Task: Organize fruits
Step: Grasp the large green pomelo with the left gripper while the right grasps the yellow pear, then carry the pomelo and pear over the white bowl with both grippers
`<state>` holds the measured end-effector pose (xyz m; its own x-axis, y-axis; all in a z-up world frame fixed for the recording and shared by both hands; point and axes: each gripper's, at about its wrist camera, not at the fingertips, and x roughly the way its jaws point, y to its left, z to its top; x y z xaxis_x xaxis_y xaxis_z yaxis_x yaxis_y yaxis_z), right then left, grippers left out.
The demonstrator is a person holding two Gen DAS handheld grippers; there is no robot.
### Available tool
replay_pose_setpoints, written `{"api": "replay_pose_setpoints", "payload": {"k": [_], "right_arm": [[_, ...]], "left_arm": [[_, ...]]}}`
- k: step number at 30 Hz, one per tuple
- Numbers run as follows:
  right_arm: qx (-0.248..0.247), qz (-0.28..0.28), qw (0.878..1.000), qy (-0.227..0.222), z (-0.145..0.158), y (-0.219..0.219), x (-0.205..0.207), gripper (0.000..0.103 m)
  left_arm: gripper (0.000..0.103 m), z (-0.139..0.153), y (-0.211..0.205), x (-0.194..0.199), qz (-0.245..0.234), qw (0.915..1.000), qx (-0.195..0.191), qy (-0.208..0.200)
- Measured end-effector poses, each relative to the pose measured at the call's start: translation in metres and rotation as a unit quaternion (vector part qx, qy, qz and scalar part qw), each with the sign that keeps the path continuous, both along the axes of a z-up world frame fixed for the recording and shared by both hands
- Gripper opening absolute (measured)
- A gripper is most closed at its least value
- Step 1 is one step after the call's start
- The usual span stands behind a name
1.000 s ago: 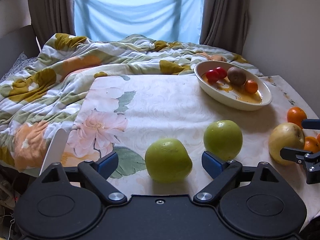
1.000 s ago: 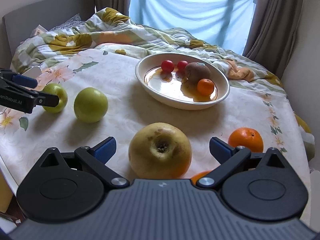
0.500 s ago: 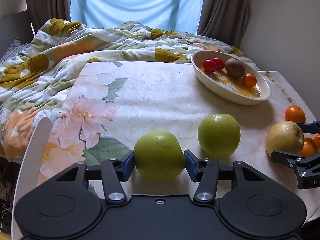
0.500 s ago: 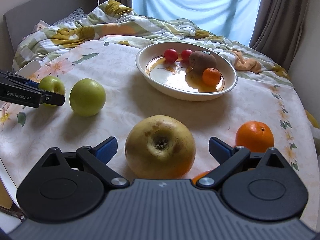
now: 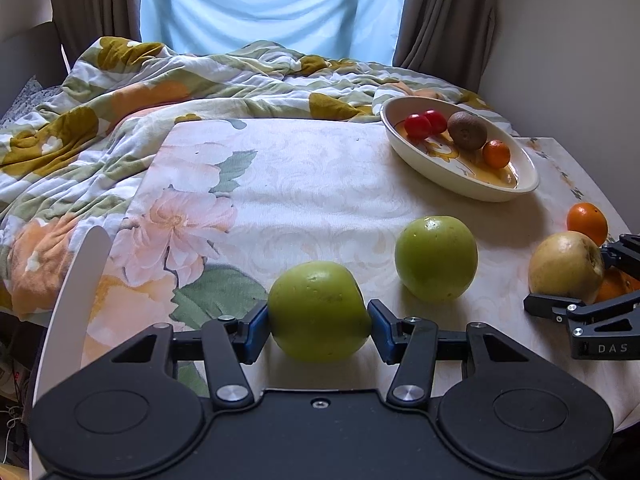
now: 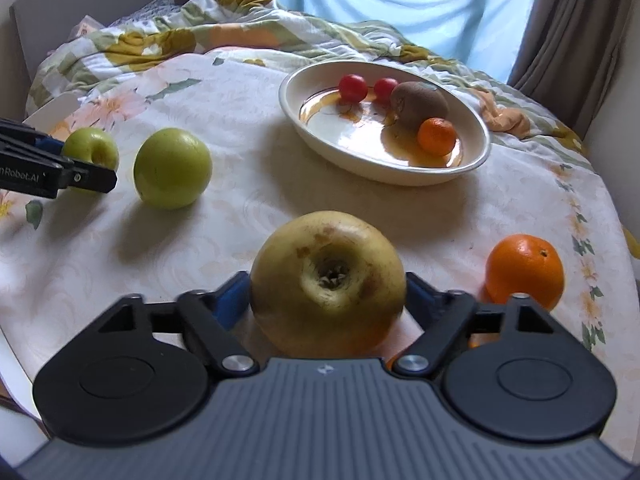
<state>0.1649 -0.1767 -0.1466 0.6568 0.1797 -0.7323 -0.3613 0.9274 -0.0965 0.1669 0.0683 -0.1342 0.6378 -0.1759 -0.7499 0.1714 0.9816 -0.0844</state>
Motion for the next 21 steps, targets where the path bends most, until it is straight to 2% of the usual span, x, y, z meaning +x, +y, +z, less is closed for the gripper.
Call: {"api": "replay_pose_setpoints", "payload": {"k": [12,21], "right_arm": [[0.021,-0.003,1.000,-0.005,0.018,0.008,-0.009,0.091],[0.039,-0.013,0.999,-0.007,0.050,0.016,-0.019,0.091]], "left_arm": [[0.056,0.018,0.004,-0.016,0.005,0.9999,-0.011,-0.011],[0.056,0.054,0.004,-0.026,0.003,0.9992,-0.029,-0.028]]}}
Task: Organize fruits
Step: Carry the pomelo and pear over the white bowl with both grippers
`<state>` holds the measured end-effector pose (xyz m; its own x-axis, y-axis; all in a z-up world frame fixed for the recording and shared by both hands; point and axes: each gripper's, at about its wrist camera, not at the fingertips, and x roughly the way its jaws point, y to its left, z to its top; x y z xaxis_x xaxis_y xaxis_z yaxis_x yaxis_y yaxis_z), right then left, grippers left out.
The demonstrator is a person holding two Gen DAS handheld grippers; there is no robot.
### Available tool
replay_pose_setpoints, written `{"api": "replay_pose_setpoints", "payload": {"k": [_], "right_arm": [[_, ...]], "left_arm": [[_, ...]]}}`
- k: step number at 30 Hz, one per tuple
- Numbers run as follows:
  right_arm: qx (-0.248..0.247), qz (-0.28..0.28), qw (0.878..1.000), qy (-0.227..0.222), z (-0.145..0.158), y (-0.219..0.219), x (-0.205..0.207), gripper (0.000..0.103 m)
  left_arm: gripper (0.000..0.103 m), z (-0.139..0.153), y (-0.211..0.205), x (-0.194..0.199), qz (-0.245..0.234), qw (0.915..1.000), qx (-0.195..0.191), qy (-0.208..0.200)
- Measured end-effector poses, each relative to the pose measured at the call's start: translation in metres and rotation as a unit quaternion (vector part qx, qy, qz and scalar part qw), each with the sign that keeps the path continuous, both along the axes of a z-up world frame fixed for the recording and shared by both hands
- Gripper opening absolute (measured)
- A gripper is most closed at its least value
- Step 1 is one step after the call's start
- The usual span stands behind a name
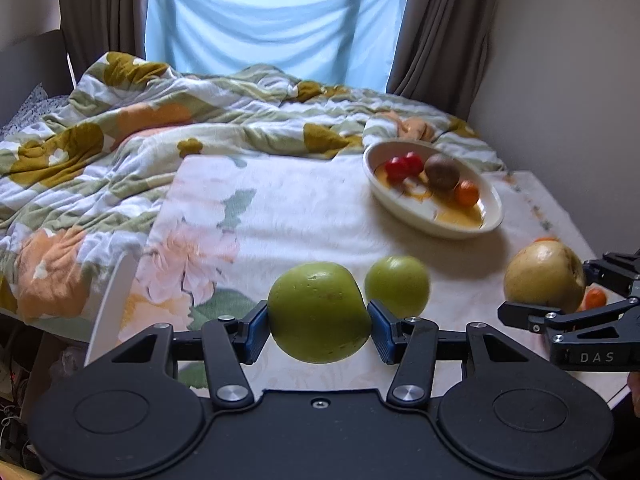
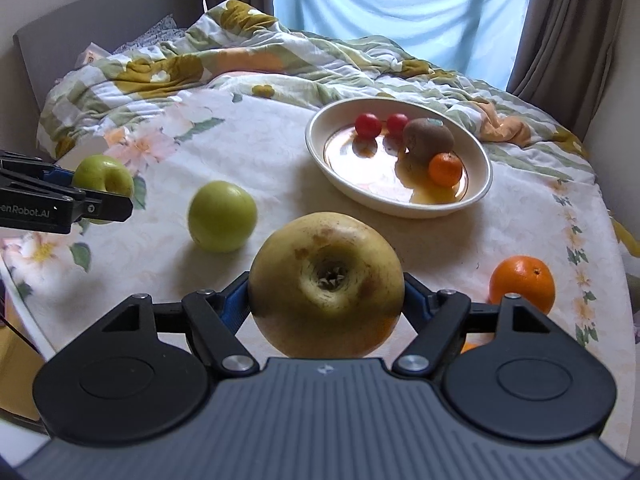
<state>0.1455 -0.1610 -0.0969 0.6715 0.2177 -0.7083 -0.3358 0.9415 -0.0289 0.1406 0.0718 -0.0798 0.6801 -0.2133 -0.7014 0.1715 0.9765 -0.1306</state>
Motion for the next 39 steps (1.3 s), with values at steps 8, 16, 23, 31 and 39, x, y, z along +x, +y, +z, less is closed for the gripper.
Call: {"api": "replay_pose_setpoints", "payload": {"k": [8,16,23,31,39], "right_arm": [[0.010,-0.028,0.999,-0.016,0.045,-0.002,-0.004,0.091],[0.019,-0.044,0.998,-0.041,0.082,-0.016,0.011,0.091],[0.024,-0.039,0.998,-0.048,0.090,-0.033,0.042,0.091],[0.031,-0.027,0.998,-0.045,0.089,-0.056,0.091,0.091],[0.030,-0.025,0.999,-0.034,0.077,-0.082,0.139,0.091]], "left_arm": [[0.056,0.040,-0.008,-0.002,-0.010,0.9995,-0.007,-0.028],[0.056,0.069,-0.020,0.020,-0.013,0.9978,-0.006,-0.065],[0.056,0.075,-0.046,0.060,-0.017,0.9972,-0.002,-0.073],[0.056,0.058,-0.086,0.116,-0.028,0.9982,0.002,-0.052],[0.056,0.026,-0.121,0.161,-0.045,0.9988,0.007,-0.017]]}}
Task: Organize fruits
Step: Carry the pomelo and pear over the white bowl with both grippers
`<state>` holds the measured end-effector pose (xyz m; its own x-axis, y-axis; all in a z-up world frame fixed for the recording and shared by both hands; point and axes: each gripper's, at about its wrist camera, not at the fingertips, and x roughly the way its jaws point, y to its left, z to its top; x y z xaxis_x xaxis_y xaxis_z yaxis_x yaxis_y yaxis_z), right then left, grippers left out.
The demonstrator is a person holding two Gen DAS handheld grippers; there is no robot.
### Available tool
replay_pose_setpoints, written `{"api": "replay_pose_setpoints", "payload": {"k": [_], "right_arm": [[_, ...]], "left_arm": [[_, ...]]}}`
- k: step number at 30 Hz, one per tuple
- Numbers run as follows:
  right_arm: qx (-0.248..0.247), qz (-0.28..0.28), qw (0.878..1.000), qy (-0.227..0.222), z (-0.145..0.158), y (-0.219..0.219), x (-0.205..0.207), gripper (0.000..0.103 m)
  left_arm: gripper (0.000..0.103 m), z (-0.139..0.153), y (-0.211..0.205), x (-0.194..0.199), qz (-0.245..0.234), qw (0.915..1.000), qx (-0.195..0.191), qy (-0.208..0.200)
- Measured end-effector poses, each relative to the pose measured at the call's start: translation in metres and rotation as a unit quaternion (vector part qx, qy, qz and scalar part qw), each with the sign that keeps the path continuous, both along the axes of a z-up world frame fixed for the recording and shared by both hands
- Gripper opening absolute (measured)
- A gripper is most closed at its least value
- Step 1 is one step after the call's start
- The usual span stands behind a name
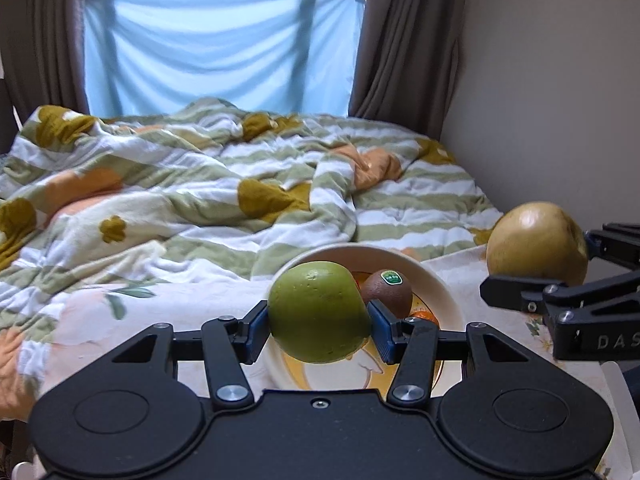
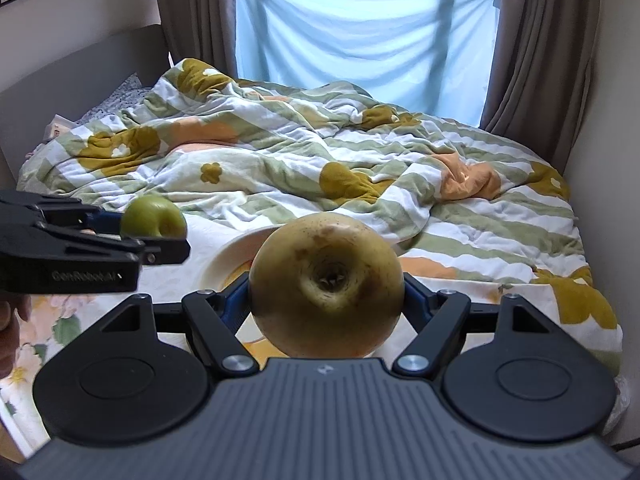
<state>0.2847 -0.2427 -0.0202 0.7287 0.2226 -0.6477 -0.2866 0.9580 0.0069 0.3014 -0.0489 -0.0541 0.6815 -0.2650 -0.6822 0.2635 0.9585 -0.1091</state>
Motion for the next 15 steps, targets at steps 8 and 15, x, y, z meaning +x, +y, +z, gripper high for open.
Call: {"api": "replay_pose_setpoints", "payload": {"k": [8,15], "right_arm": [[0.001,-0.001,1.000,0.022,-0.020,-0.018,0.033,0.091],[0.003,0.003,0.999,0.032,-0.030,-0.019,0.048,0.091]], "left_arm": [[0.056,-0.034,-0.017,0.026,-0.009,0.9988,0.012,0.047],[0.056,-0.057,-0.023,0.040,-0.019,0.9964,0.024,0.079]]}}
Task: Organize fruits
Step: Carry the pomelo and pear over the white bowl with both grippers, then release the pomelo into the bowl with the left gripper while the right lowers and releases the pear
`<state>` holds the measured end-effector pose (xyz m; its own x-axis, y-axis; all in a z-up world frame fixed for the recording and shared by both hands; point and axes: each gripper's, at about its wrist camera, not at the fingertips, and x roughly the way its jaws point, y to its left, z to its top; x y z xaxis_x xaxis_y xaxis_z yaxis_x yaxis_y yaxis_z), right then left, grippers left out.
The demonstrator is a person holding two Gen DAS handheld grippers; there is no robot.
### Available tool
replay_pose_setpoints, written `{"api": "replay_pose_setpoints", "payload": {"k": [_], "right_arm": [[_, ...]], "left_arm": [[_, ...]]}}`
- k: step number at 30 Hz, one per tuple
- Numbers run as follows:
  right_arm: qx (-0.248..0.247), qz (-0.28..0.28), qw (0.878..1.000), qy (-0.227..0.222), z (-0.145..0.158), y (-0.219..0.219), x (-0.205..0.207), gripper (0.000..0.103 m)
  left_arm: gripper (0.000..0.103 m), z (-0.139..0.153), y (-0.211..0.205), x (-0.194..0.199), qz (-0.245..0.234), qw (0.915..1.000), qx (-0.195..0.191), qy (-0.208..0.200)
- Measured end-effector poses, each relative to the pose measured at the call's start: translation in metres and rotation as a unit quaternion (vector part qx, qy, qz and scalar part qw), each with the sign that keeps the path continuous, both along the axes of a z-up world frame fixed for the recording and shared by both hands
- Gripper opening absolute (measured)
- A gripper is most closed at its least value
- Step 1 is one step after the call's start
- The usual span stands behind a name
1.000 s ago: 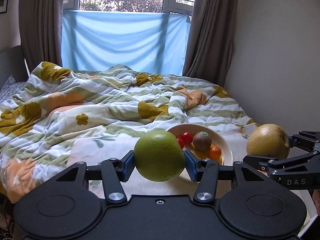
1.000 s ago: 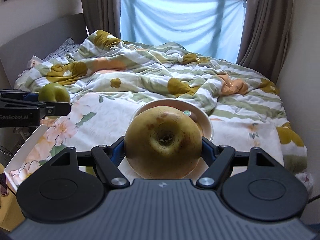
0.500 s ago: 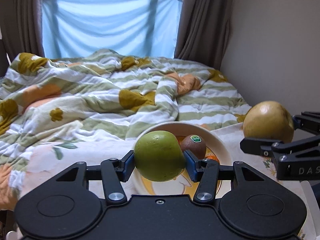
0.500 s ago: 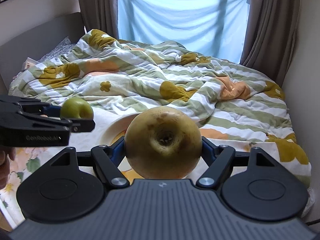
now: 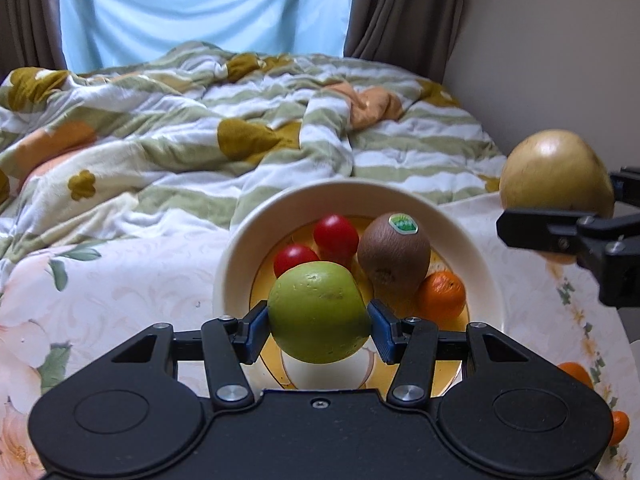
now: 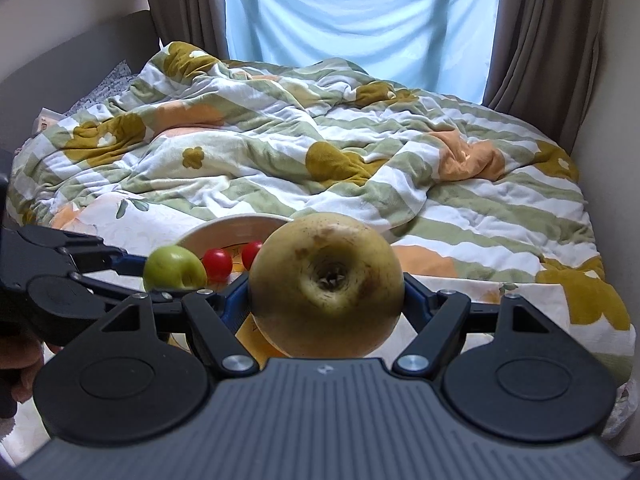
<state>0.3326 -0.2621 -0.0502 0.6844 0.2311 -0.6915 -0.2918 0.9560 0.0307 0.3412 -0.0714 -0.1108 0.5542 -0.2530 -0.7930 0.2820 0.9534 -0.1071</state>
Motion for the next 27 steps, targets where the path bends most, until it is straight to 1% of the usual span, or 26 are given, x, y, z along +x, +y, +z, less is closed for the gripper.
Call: {"api": "replay_pose_setpoints", "payload": {"k": [2,4,5,6,7,8,9,12,19,23,27], "right_arm": [[0.000,0.001,1.000,0.001,-0.002,0.000,0.002,0.091],[0.000,0.000,1.000,0.001,-0.001,0.000,0.001,0.091],[0.000,-0.001,1.000,0.001,-0.002,0.000,0.002,0.091],[0.000,-0.001,1.000,0.001,-0.002,0.000,0.003,0.091],[0.000,-0.001,1.000,0.001,-0.002,0.000,0.003,0.091],[0.000,-0.001,1.000,0.001,-0.002,0.000,0.003,0.091],[-0.001,-0.001,1.000,0.000,-0.002,0.000,0.003,0.091],[0.000,-0.003,1.000,-0.002,-0.001,-0.002,0.004,0.091],[-0.002,0.003,1.000,-0.005,0.001,0.006,0.000,0.091],[-0.003,0.016,1.000,-0.003,-0.001,0.021,-0.007,0.091],[-0.006,0.036,0.999,0.000,-0.008,0.042,-0.010,0.091]], "left_arm": [[0.057,-0.004,-0.002,0.003,-0.003,1.0000,0.004,0.004],[0.058,-0.005,-0.003,0.003,-0.004,1.0000,0.006,-0.001],[0.071,-0.002,-0.002,0.002,-0.003,0.9999,0.002,-0.010],[0.082,0.001,-0.001,0.000,-0.001,0.9998,-0.002,-0.020],[0.099,0.006,0.001,-0.002,0.003,0.9994,-0.002,-0.033],[0.103,0.010,0.002,-0.006,0.007,0.9989,0.002,-0.046],[0.103,0.014,0.003,-0.008,0.009,0.9984,0.007,-0.055],[0.103,0.024,0.014,-0.015,0.017,0.9976,0.018,-0.065],[0.103,0.050,0.054,-0.033,0.065,0.9940,-0.011,-0.088],[0.103,0.061,0.072,-0.045,0.082,0.9921,-0.016,-0.094],[0.103,0.067,0.085,-0.057,0.091,0.9909,-0.009,-0.098]]}}
